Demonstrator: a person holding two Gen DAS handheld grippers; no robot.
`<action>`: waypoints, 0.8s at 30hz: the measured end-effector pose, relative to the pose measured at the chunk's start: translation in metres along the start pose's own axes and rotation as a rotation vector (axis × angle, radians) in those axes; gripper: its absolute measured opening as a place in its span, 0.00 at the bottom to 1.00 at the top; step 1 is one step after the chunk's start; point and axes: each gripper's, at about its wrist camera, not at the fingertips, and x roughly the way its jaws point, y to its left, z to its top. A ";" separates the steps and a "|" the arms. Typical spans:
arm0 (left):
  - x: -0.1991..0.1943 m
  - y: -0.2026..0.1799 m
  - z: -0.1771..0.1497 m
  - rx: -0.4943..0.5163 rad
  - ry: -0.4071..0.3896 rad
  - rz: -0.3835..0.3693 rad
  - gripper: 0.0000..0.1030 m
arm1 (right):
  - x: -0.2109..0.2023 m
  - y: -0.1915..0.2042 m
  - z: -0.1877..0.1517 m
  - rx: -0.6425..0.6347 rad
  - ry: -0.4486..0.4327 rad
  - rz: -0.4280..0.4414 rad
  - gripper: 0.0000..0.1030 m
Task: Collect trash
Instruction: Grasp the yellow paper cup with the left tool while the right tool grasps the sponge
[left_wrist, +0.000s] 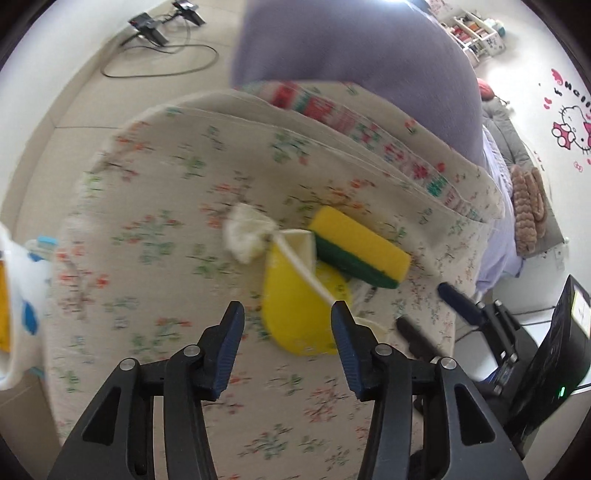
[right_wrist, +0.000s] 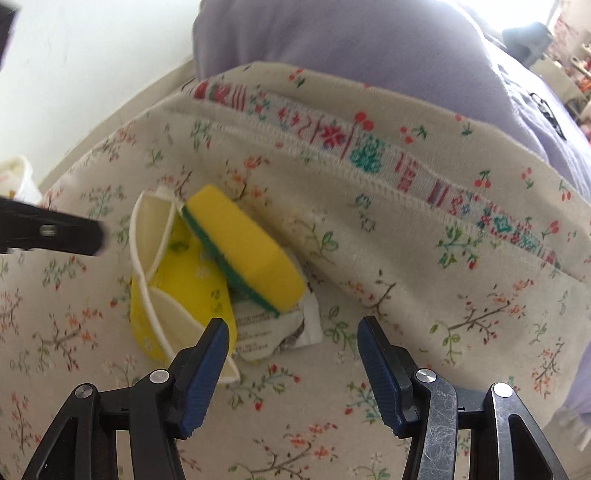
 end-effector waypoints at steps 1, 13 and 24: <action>0.006 -0.004 0.000 0.002 0.007 -0.004 0.50 | 0.001 0.001 -0.003 -0.005 0.010 0.009 0.60; 0.034 -0.040 -0.005 0.082 0.001 0.042 0.57 | 0.013 0.018 -0.017 -0.010 0.088 0.188 0.60; 0.027 -0.032 -0.010 0.108 0.018 0.106 0.04 | 0.011 -0.011 -0.024 0.028 0.080 0.050 0.63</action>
